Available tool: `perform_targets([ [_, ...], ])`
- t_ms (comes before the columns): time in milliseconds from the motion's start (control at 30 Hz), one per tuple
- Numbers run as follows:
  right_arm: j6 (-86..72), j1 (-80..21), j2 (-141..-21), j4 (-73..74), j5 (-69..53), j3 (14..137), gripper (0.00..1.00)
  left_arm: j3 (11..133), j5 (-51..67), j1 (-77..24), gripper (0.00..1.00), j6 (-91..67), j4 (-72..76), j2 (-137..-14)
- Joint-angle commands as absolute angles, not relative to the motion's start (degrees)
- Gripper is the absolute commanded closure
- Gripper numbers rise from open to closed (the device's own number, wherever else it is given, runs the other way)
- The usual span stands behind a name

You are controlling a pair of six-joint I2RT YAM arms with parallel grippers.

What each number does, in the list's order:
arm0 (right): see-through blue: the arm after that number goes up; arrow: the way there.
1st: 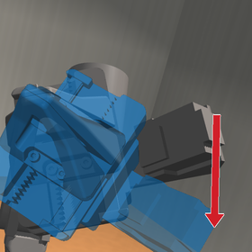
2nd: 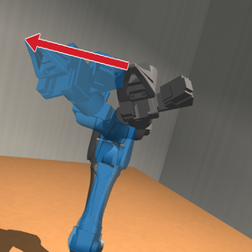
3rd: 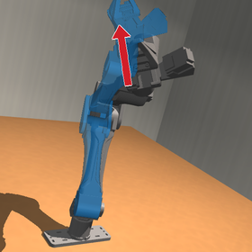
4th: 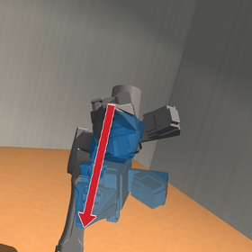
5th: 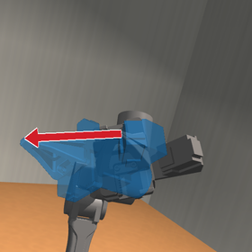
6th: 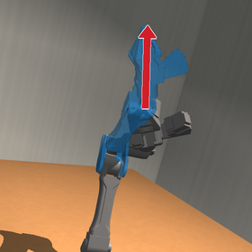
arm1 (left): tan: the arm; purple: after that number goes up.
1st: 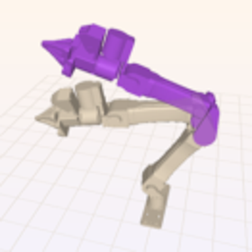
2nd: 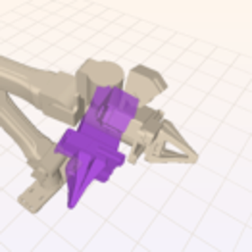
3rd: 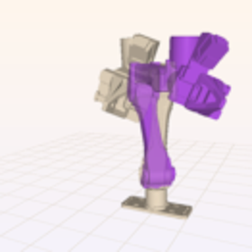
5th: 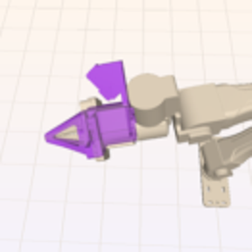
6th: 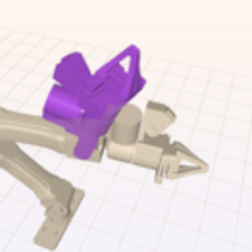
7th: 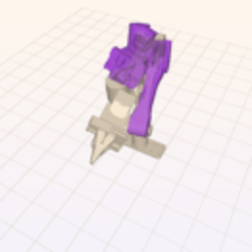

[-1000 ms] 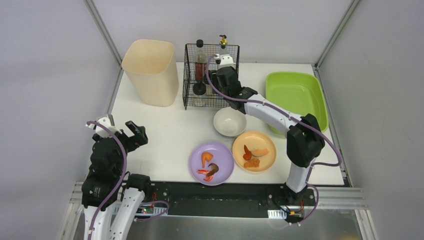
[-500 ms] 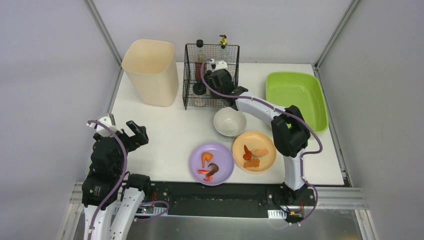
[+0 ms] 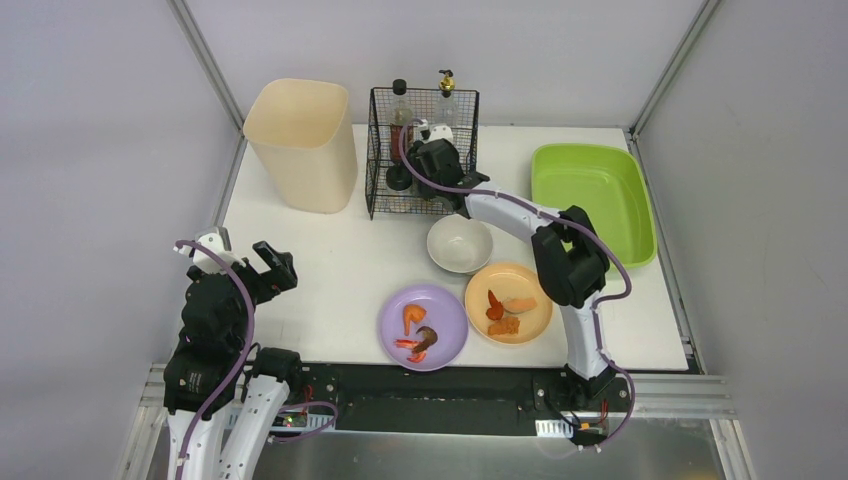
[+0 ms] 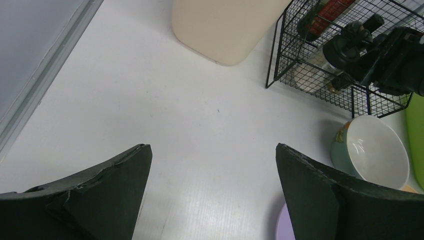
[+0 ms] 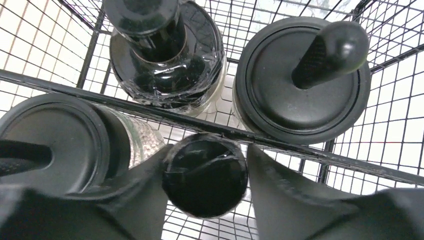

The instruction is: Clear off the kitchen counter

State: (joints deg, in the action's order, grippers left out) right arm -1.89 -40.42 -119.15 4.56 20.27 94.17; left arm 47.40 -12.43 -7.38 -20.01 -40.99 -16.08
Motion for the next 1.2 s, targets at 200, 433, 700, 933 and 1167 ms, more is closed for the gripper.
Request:
perform_targets([
  [200,-3.8,-40.0,-117.5,4.3,21.4,95.9,0.27,47.3,-11.8,-6.6,0.01,-19.4,-39.3,-16.3],
  [433,-3.1,-40.6,-111.7,3.6,22.4,92.0,0.23,47.3,-11.8,-6.6,0.01,-19.5,-39.3,-16.4],
  [700,-2.4,-41.6,-101.1,3.4,25.0,85.8,0.17,47.4,-11.1,-6.6,0.01,-19.5,-39.3,-16.9],
  [933,-3.5,-42.3,-90.4,4.7,23.8,78.3,0.14,47.4,-10.4,-6.6,0.01,-19.4,-39.3,-17.6],
  [1167,-5.1,-42.3,-81.9,8.2,24.1,71.7,0.05,47.4,-9.4,-6.7,0.01,-19.5,-39.3,-18.3],
])
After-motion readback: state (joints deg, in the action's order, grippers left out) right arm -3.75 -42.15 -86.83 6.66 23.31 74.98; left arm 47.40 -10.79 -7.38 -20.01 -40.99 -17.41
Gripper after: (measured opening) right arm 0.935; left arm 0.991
